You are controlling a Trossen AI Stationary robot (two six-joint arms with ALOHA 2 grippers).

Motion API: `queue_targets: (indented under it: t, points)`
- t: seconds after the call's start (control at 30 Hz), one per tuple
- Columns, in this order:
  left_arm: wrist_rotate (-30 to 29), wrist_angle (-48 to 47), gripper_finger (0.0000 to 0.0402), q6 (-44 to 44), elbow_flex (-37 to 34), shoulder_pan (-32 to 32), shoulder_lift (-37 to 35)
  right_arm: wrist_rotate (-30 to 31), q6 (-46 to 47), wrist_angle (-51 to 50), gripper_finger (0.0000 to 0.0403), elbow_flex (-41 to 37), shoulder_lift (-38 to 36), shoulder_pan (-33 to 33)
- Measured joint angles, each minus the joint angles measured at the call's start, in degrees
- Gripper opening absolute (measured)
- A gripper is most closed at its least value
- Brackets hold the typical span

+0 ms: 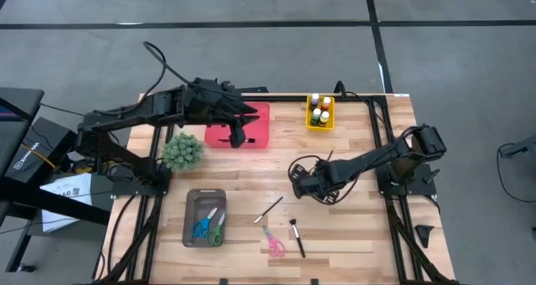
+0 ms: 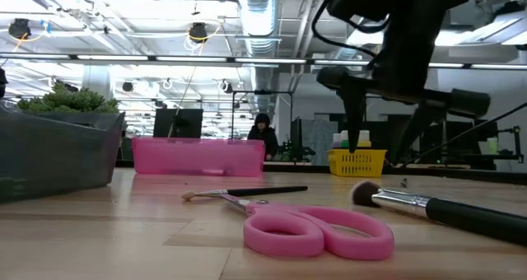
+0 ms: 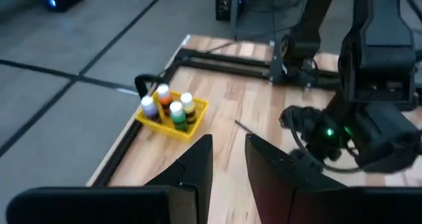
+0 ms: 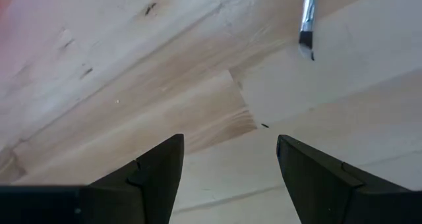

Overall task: Pick & Place Paint Supplies
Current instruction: Put the foundation brush into the red bin

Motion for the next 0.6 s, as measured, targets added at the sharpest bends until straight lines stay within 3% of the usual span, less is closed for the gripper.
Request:
queue_targets:
  t: [0.6]
  points:
    - [0.0,-0.3,0.0081,0.0,-0.1,1.3,-1.7,-1.7,-0.8,-7.1,0.0239,0.0,0.1,-1.8]
